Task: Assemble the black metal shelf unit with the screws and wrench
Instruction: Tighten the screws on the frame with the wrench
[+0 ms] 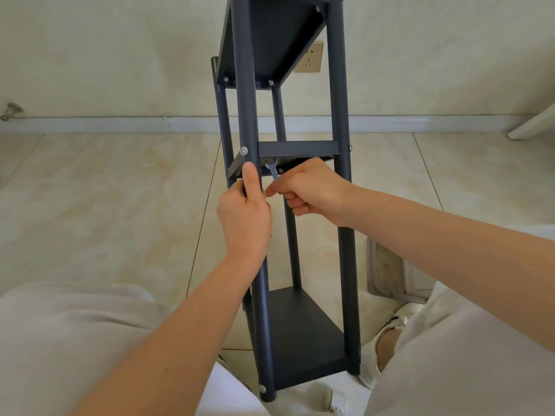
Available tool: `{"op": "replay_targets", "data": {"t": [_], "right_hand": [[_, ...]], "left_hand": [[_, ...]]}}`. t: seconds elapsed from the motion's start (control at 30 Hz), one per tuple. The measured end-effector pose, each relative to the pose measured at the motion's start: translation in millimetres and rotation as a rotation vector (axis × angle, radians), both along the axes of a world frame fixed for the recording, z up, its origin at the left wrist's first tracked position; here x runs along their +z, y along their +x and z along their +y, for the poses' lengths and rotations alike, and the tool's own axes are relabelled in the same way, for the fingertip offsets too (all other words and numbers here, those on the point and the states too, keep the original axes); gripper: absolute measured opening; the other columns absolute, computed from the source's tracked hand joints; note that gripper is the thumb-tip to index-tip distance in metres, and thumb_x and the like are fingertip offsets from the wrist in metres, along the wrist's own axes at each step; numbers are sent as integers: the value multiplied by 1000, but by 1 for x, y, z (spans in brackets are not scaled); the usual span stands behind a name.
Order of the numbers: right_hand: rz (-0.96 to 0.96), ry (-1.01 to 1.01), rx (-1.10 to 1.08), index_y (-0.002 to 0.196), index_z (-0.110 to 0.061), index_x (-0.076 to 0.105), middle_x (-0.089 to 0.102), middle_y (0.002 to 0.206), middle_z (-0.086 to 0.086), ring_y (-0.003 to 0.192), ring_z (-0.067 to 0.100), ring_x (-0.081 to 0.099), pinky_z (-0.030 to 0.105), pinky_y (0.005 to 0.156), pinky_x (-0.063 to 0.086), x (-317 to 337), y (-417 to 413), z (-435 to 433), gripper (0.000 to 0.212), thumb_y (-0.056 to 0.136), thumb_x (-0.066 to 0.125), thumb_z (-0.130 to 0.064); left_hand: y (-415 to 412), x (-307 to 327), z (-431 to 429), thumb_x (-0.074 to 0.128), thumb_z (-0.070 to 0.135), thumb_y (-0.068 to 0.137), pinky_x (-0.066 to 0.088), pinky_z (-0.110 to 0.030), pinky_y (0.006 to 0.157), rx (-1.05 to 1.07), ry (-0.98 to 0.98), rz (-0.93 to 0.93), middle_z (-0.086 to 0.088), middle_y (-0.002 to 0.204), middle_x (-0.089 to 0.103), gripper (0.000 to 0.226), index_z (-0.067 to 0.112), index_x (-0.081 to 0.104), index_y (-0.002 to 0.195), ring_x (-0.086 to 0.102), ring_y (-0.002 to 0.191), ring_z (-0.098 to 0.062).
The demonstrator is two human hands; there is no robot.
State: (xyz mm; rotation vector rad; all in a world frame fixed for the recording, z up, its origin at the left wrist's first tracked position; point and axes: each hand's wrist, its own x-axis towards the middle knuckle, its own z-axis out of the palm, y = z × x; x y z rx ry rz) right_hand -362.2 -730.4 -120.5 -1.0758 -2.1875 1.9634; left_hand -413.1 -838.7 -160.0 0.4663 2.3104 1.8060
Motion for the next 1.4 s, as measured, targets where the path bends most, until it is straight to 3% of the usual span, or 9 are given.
{"op": "replay_targets", "data": {"t": [0.1,0.2,0.37,0.47,0.63,0.77,1.07,1.27,1.4], "right_hand": [[-6,30,40,88,9,71,45,54,0,46,10,37,21,47,34,4,0,1,16,86,68,-7],[-25,108,84,63,-4,61,43,49,-2,40,9,33,20,43,31,5,-3,3,23,84,69,-8],[24,193,58,75,8,66,42,49,-2,45,10,35,21,44,34,0,0,1,25,88,66,-13],[76,209,22,76,-2,73,45,45,-7,45,10,37,19,45,36,-2,4,0,22,91,64,-16],[127,229,31,68,-16,73,52,49,-9,50,8,45,20,53,44,-4,7,-1,27,93,64,-22],[187,193,-4,59,-24,67,56,52,-7,58,11,50,24,59,46,-9,5,-4,38,96,62,-21],[256,180,-38,57,-18,64,57,55,-4,54,9,47,23,58,45,-16,6,-6,40,97,59,-16],[243,200,-67,59,-28,66,59,58,-3,56,8,48,25,60,45,-16,11,-5,39,96,61,-19],[247,352,-93,56,-16,65,56,47,-9,48,0,48,11,57,39,-21,9,-6,41,96,60,-17]], "left_hand": [[4,3,0,31,55,103,51,-58,61,-8,4,22,-28,65,54,65,9,43,59,54,62,-48],[7,5,1,32,53,104,51,-57,61,-19,-2,29,-26,62,53,63,12,43,58,53,62,-48],[11,6,0,32,52,104,51,-53,61,-53,-17,32,-11,55,52,60,17,49,58,54,56,-36],[14,6,-1,32,51,105,51,-50,61,-53,-16,43,-8,53,51,62,16,49,57,54,54,-31],[13,7,0,33,50,105,51,-51,60,-46,0,57,-11,55,52,59,16,50,60,54,56,-34],[11,7,2,32,47,107,50,-53,61,-39,-16,114,-20,59,54,66,-1,53,65,55,59,-38],[11,6,4,24,60,99,49,-55,62,-64,-20,131,-27,62,55,79,-7,51,68,55,61,-43],[11,8,3,21,72,87,50,-55,59,-89,-10,107,-27,61,54,83,-4,47,64,54,57,-44],[12,9,2,23,73,87,48,-57,57,-97,-9,97,-27,60,53,76,5,43,59,53,57,-45]]}}
